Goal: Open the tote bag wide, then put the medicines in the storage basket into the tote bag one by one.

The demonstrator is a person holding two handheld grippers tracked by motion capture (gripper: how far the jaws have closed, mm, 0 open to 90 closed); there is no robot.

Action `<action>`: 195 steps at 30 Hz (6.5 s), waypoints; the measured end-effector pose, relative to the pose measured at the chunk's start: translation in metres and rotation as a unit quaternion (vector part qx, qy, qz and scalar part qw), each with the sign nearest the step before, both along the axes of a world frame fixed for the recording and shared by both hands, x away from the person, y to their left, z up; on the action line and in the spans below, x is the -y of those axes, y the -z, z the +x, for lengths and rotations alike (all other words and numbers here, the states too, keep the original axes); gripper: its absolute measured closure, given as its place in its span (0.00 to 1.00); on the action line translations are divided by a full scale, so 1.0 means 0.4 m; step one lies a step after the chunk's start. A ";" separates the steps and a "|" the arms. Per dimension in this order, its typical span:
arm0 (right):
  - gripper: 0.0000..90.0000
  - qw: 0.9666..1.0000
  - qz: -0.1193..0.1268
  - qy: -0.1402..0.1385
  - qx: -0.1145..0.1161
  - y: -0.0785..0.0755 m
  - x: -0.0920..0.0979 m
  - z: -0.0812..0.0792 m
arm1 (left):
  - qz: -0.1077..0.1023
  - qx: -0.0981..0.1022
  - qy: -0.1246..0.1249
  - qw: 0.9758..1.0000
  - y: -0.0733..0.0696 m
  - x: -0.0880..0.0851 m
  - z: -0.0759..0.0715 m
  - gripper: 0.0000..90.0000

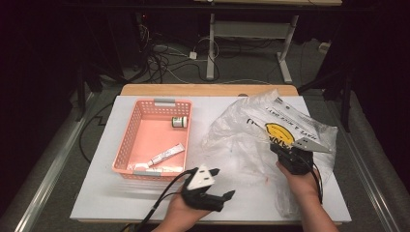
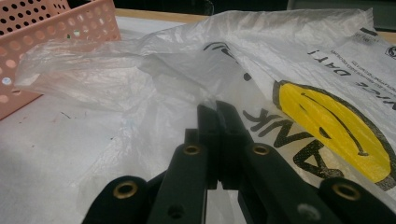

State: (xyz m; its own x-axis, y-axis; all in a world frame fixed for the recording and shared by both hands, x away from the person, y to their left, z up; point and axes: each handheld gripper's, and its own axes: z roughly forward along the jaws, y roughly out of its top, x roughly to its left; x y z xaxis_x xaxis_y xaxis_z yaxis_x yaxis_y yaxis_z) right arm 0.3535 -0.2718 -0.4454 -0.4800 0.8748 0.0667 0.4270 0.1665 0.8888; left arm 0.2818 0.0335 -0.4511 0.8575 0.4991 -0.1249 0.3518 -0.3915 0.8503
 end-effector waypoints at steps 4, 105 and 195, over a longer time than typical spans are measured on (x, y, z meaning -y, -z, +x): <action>1.00 1.000 0.004 -0.002 -0.001 0.000 0.001 0.000 | 0.029 0.014 0.003 0.999 0.025 0.108 0.075 0.33; 1.00 0.991 0.045 -0.033 0.122 -0.151 -0.010 -0.019 | -0.024 0.024 -0.150 0.988 -0.108 -0.288 0.053 0.00; 1.00 0.991 0.041 -0.060 0.111 -0.137 -0.032 -0.010 | 0.301 -0.212 -0.100 0.924 -0.012 -0.339 0.364 0.26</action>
State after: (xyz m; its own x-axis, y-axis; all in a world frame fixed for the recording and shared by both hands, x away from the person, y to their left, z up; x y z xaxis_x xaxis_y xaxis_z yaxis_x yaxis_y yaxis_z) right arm 0.3493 -0.2588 -0.3905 -0.5911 0.8064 0.0172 0.2013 0.1269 0.9713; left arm 0.4275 0.1689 -0.4462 0.6779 0.7313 -0.0755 0.7201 -0.6397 0.2689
